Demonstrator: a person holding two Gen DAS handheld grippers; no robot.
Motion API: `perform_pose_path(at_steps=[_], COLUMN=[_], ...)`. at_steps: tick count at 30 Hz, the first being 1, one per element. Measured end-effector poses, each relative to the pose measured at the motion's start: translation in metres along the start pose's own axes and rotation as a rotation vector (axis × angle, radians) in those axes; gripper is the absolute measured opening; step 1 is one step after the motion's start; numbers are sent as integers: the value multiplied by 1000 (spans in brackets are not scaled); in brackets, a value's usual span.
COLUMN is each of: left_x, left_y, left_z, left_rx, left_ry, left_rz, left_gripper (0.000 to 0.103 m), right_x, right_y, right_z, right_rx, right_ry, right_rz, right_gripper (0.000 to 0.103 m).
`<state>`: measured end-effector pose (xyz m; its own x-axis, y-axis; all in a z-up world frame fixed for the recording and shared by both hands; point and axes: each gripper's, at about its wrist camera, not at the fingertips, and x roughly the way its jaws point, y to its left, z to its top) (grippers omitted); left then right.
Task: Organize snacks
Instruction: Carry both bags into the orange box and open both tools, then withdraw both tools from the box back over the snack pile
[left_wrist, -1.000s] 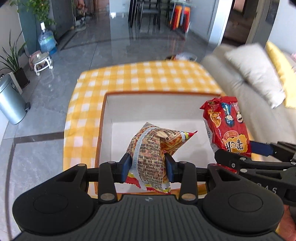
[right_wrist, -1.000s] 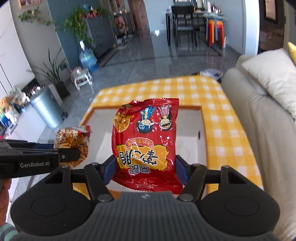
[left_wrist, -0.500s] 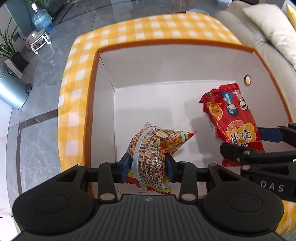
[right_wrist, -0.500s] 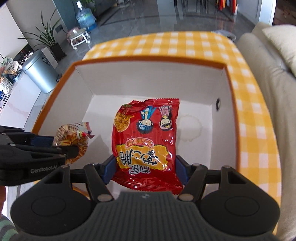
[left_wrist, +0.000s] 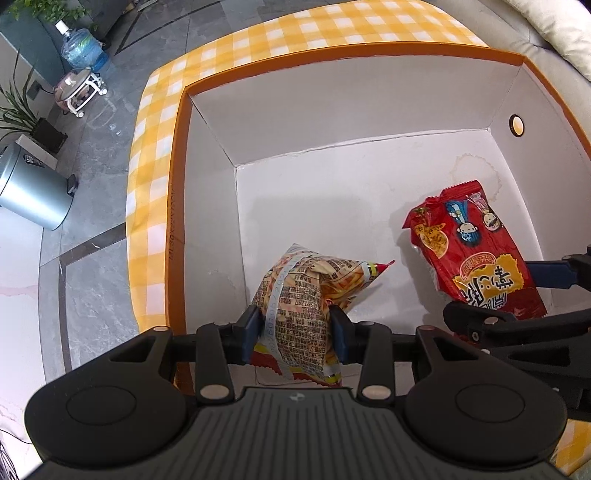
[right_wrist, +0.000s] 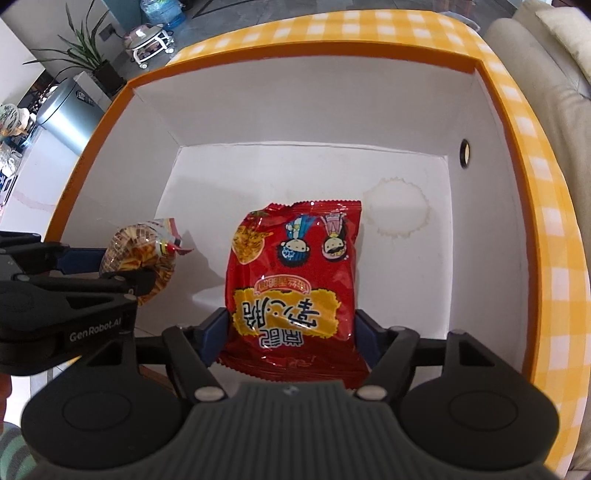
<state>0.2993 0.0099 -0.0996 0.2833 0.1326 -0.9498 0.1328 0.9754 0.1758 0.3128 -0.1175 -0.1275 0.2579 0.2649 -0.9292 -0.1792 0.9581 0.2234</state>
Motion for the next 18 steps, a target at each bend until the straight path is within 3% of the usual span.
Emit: perform_pose_path(at_steps=[10, 12, 18], left_x=[-12, -19, -53], left_y=[5, 5, 12], left_z=[2, 0, -11], left_rx=[-18, -34, -85], left_ry=[-50, -73, -186], left_rz=[18, 8, -2], left_gripper=[56, 57, 62], right_x=[-5, -10, -32], right_y=[9, 11, 14], right_z=[-1, -2, -3], right_rx=[-6, -12, -4], right_ry=[-22, -39, -99], right_rz=[-37, -41, -50], right_gripper=[74, 80, 84])
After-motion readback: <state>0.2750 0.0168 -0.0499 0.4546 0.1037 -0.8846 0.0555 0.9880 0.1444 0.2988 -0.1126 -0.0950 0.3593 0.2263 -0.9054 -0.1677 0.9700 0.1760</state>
